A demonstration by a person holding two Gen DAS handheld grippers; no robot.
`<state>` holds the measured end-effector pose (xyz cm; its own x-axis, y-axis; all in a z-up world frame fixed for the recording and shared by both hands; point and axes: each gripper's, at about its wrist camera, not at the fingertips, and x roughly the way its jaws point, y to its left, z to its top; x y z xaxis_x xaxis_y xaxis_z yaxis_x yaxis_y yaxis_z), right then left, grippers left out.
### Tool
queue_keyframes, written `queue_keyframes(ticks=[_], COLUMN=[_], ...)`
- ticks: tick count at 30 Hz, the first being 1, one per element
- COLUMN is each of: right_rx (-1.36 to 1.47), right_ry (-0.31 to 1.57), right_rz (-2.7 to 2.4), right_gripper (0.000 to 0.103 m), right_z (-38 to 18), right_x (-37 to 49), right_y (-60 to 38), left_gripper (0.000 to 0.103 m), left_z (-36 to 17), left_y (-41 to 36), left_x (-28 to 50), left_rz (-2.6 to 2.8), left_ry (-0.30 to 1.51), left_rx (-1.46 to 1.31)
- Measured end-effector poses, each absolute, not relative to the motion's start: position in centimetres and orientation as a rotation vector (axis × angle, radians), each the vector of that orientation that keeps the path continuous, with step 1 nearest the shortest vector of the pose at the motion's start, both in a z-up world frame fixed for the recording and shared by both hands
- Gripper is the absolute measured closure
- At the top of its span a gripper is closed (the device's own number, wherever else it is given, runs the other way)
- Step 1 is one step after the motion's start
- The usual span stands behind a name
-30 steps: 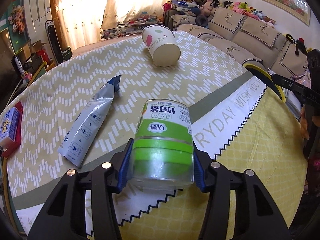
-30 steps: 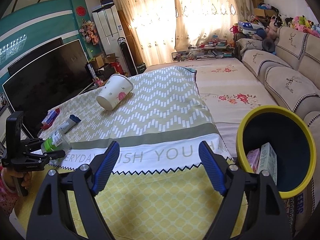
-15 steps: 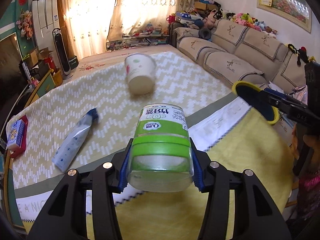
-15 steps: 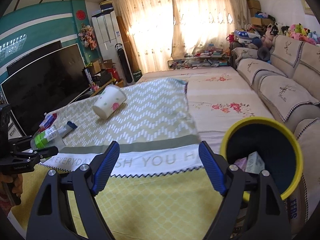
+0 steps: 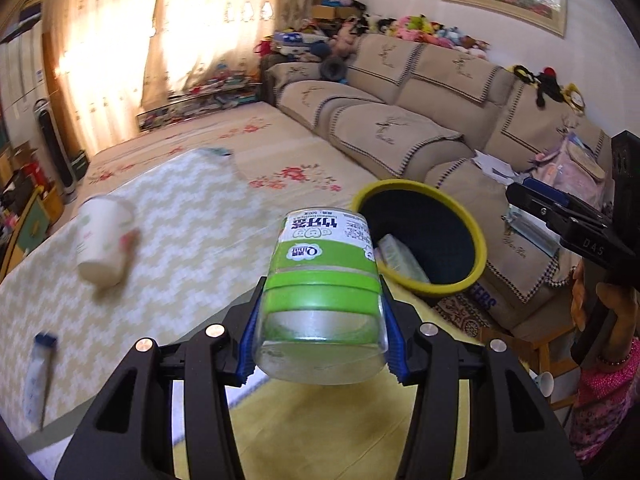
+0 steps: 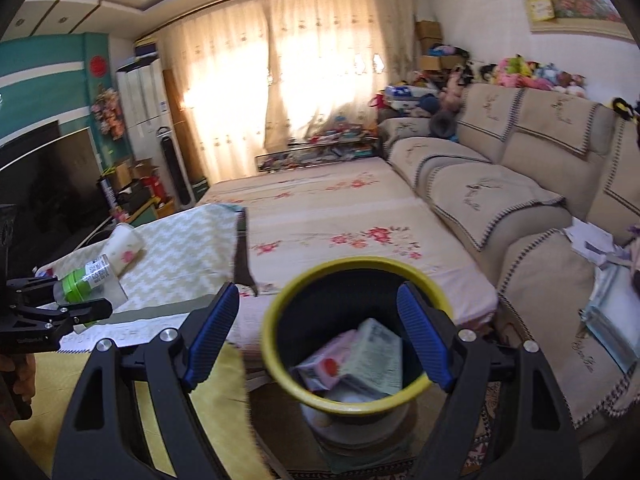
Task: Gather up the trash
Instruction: 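Carry the green-lidded jar with the left gripper into the bin and release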
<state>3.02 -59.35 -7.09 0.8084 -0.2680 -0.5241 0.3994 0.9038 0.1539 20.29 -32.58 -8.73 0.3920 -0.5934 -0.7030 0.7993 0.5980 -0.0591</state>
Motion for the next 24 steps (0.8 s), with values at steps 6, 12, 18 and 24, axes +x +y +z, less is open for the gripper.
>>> queue_keyframes(ticks=[6,12,18,24], right_rx=[0.303,0.307,0.318,0.317], right_ry=[0.518,0.520,0.513,0.529], right_rz=[-0.427,-0.470,-0.516,-0.471], right_gripper=[0.026,0.026,0.023,0.022], right_z=[-8.1,-8.6,-8.3,-8.8], right_x=[0.7,-0.1,-0.7,0.6], right_y=[-62.8,-64.1,-65.2,-64.1], left_gripper=[0.053,0.053,0.030,0.023], left_z=[-10.0,-12.2,-13.3,-10.3], left_y=[-41.0,-49.1,-52.9,-45.9], left_x=[20.0,20.7,21.7,20.9], left_rz=[-0.982,-1.028,-0.993,-0.946], left_ry=[0.775,0.815,0.772,0.708], left_rx=[0.360,0.377,0.369,0.290])
